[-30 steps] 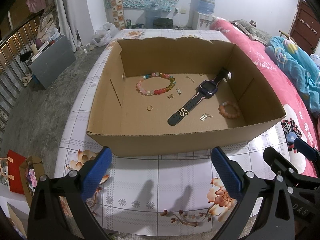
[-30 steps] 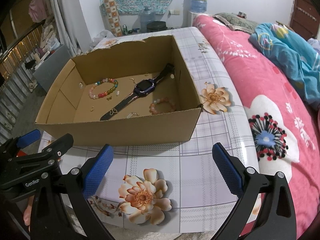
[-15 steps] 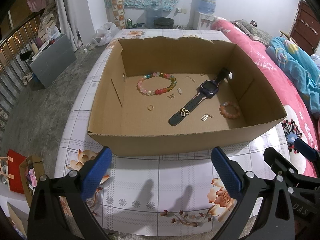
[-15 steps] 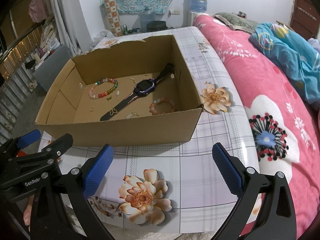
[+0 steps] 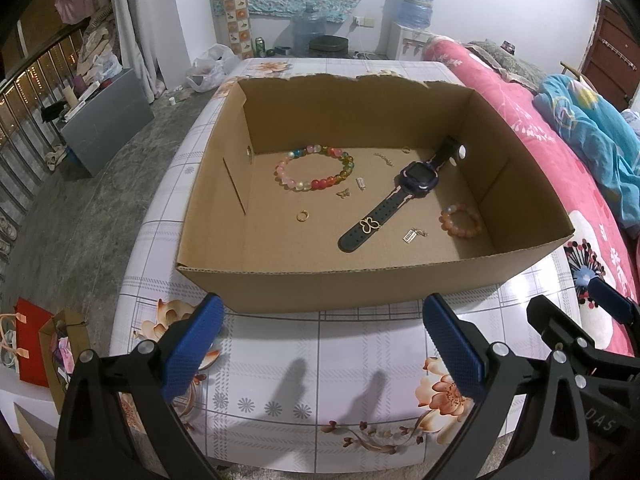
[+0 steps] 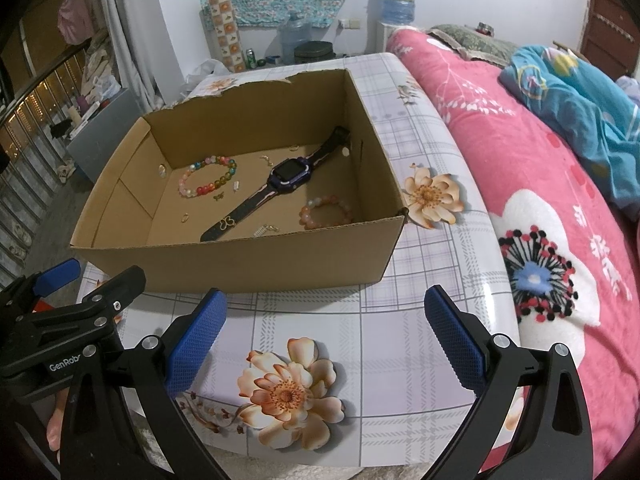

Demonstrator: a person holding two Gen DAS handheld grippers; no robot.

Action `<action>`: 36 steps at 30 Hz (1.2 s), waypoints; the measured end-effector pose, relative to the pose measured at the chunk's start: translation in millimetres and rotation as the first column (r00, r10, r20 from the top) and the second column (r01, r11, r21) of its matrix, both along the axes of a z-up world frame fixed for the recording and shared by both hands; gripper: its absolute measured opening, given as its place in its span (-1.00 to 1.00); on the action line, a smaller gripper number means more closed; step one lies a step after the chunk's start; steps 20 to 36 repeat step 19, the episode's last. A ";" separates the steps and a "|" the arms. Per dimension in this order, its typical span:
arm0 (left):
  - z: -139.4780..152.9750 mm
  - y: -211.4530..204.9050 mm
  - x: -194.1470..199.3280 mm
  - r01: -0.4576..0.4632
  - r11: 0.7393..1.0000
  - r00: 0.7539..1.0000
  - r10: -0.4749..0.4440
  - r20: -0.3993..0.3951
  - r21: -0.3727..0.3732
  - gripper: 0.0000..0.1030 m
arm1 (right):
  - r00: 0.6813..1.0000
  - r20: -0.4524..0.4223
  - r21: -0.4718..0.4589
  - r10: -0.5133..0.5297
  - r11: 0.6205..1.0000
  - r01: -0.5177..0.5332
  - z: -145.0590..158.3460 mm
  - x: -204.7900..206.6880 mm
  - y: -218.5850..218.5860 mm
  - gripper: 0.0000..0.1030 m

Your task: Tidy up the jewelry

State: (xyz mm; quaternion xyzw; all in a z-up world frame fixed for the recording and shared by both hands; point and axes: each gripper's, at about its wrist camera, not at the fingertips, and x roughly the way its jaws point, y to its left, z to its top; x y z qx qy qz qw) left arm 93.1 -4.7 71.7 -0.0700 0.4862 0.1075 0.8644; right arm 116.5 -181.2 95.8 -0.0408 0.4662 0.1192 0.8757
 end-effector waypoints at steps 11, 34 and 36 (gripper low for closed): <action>-0.3 2.3 -0.4 -0.017 1.000 1.000 0.017 -0.006 -0.003 0.90 | 1.000 -0.001 0.001 0.001 1.000 -0.001 0.0 0.7 -0.7 0.84; -1.8 2.6 -0.8 -0.028 1.000 1.000 0.028 -0.011 -0.011 0.90 | 1.000 0.000 0.000 0.000 1.000 0.000 -0.1 0.8 -0.5 0.84; -1.8 2.6 -0.8 -0.028 1.000 1.000 0.028 -0.011 -0.011 0.90 | 1.000 0.000 0.000 0.000 1.000 0.000 -0.1 0.8 -0.5 0.84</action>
